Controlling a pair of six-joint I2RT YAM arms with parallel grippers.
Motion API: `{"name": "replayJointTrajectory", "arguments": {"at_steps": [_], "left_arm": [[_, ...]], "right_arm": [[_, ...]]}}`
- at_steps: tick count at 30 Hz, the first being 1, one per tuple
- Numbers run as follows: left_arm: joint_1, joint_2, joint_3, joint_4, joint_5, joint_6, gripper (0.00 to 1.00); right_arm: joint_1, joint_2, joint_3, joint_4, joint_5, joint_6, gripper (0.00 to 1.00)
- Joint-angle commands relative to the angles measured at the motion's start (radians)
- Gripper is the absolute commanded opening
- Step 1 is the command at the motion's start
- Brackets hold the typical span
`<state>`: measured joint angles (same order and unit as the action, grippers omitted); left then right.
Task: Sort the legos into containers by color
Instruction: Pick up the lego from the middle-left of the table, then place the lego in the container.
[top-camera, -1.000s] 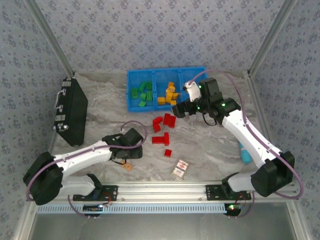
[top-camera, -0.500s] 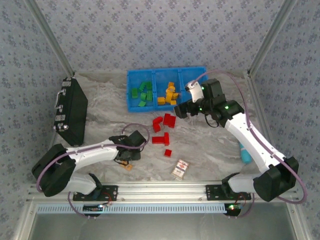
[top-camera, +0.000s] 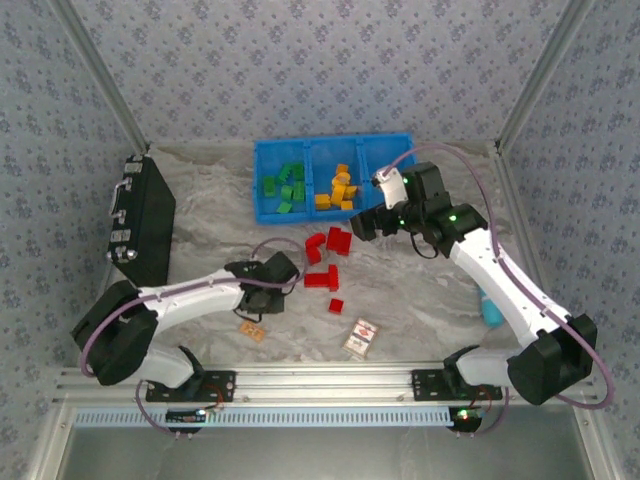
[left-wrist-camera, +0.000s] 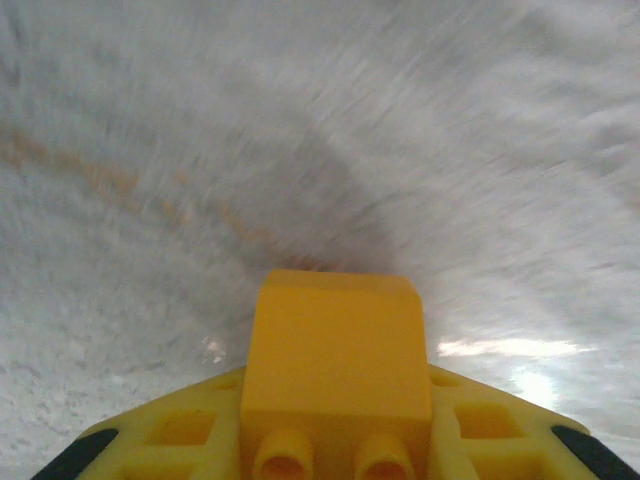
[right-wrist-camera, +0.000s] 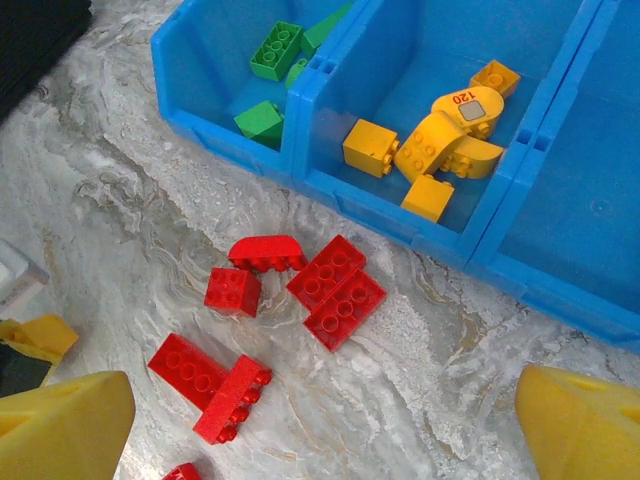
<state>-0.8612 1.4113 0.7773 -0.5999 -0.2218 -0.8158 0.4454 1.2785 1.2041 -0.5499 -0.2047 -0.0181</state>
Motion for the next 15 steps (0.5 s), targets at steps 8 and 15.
{"name": "replayJointTrajectory", "arguments": {"at_steps": [8, 15], "left_arm": [[0.11, 0.174, 0.483, 0.12, -0.029, 0.271, 0.32], [0.151, 0.494, 0.871, 0.2, 0.021, 0.404, 0.32]], "right_arm": [[-0.03, -0.081, -0.095, 0.056, -0.017, 0.031, 1.0], [-0.023, -0.099, -0.156, 0.093, -0.029, 0.11, 1.0]]}}
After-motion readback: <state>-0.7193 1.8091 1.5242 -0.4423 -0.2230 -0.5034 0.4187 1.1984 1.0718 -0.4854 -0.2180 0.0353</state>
